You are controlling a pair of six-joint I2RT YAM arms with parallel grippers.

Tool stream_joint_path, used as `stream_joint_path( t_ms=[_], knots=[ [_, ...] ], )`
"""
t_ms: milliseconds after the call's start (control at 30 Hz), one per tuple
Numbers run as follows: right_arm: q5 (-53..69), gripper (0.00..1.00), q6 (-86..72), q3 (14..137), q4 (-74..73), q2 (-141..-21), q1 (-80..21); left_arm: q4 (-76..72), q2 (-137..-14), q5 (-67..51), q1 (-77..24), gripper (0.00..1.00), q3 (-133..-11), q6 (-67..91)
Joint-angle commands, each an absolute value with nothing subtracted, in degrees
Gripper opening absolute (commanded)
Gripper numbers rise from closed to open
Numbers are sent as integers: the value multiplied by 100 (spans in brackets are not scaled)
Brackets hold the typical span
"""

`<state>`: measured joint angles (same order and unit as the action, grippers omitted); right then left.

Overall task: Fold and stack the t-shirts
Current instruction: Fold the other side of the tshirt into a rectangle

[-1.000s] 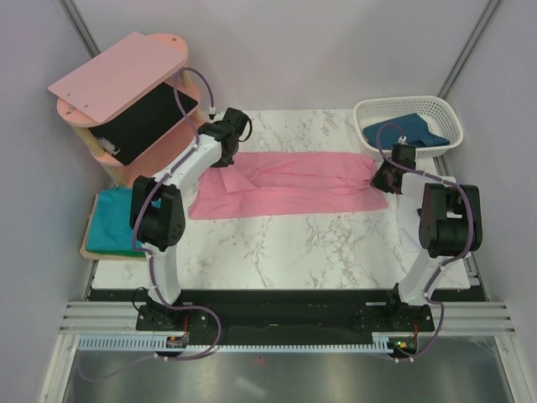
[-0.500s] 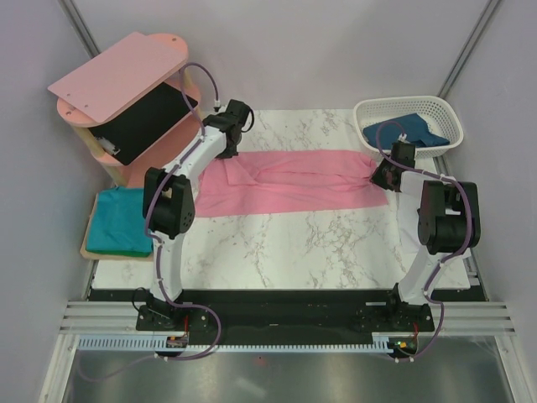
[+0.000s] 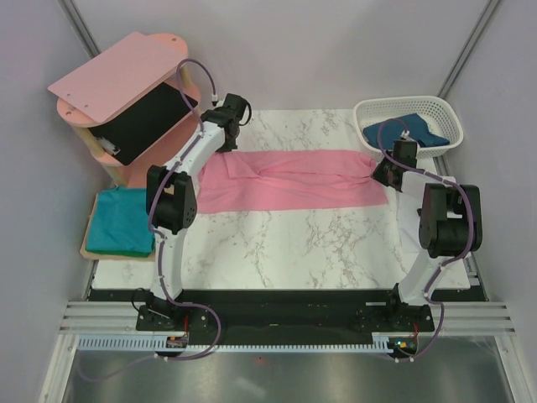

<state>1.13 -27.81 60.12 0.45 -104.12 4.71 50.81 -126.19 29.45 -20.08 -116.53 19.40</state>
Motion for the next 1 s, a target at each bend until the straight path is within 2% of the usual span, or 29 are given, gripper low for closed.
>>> stream_joint_path(
  t_ms=[0,67,167,200,233,267,300,367,467,567,700,767,800,833,867,967],
  knots=[
    [-61,0,-2856,6082,360,-10669,466,5027,-13025,2813,-1907,2,-12225,1696],
    [-62,1,-2865,6143,404,-10845,457,5036,-13209,2786,-1916,2,-12444,1661],
    [-79,9,-2778,6336,308,-11065,422,5054,-13482,2725,-1898,2,-12734,1547],
    [-79,24,-2725,6407,238,-11118,396,5080,-13552,2664,-1881,14,-12796,1521],
    [-149,33,-2690,6477,150,-11153,387,5089,-13596,2567,-1881,41,-12823,1512],
    [-193,50,-2611,6443,149,-11119,335,5089,-13614,2566,-1863,67,-12815,1538],
    [-263,59,-2567,6408,158,-11057,290,5089,-13597,2584,-1863,86,-12780,1564],
    [-675,77,-2444,6276,167,-10768,98,5080,-13466,2619,-1863,92,-12648,1643],
    [-1088,90,-2224,6205,62,-10372,-174,5054,-13263,2593,-1881,95,-12455,1705],
    [-1221,98,-2153,6109,17,-10020,-324,5019,-12912,2505,-1907,95,-12122,1775],
    [-1195,98,-2145,5828,17,-9415,-404,4799,-12158,2277,-1969,96,-11322,1924],
    [-1161,98,-2153,5582,17,-9177,-448,4458,-11814,2066,-1960,90,-10587,2047],
    [-1117,98,-2153,5503,35,-8958,-466,4299,-11656,1961,-1960,80,-10295,2074],
    [-1108,98,-2145,5371,35,-8852,-475,3915,-11315,1777,-1960,58,-10014,2144],
    [-1099,98,-2145,5309,35,-8755,-492,3772,-11207,1723,-1960,3,-9541,2214],
    [-1081,98,-2127,5107,18,-8429,-510,3272,-10986,1179,-1890,2,-8932,2355]
  ],
)
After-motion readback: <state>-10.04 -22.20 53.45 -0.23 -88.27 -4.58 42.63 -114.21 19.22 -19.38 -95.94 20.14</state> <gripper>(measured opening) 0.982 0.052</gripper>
